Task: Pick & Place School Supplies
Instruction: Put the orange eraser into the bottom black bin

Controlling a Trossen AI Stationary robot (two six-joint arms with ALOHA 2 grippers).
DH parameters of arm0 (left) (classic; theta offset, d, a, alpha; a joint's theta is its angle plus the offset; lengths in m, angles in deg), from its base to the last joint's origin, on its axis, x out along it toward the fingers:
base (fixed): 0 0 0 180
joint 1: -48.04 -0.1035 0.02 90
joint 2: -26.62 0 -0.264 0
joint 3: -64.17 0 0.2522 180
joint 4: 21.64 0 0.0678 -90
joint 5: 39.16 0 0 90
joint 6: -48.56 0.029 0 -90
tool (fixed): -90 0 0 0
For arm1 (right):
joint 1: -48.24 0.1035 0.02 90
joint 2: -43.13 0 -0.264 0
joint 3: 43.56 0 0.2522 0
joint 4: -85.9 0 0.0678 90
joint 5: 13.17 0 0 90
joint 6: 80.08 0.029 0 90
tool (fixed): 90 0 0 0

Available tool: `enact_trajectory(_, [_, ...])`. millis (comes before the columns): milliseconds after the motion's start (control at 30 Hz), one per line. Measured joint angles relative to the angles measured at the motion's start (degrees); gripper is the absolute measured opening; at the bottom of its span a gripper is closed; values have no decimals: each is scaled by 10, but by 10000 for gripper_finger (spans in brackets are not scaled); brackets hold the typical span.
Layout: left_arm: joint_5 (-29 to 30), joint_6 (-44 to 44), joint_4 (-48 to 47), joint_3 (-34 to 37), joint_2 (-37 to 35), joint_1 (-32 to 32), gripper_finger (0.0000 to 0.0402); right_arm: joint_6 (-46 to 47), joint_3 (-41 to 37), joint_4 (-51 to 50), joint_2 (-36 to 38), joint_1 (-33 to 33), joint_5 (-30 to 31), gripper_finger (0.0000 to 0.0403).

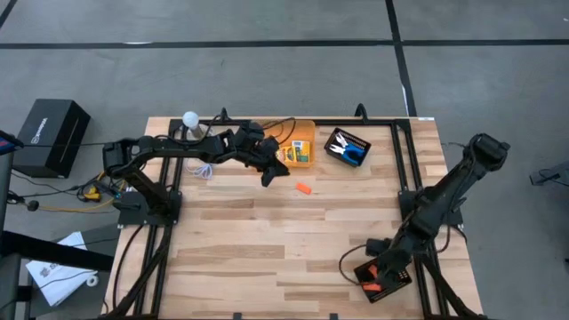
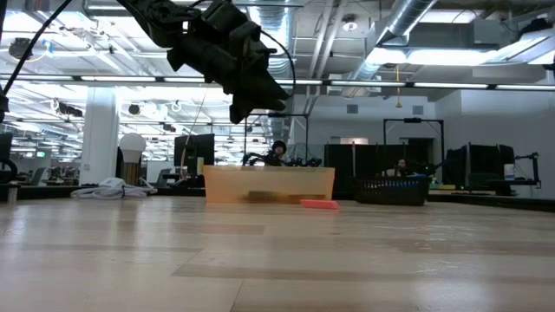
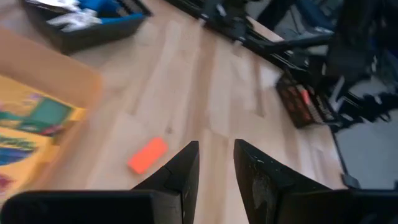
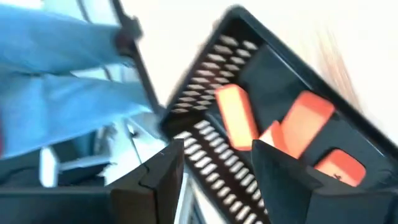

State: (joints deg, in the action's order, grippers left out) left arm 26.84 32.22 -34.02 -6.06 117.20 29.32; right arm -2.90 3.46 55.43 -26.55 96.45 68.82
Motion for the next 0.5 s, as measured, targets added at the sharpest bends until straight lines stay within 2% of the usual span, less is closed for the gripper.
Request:
enact_trajectory(200, [29, -2, 0, 0, 0, 39, 95, -16, 0, -27, 99, -24, 40, 146])
enact_trajectory(367, [49, -6, 0, 0, 0, 60, 95, -55, 0, -39, 164, -56, 41, 117])
enact_trajectory(500, [105, 8, 2, -1, 6, 74, 95, -99, 0, -56, 195, -98, 41, 104])
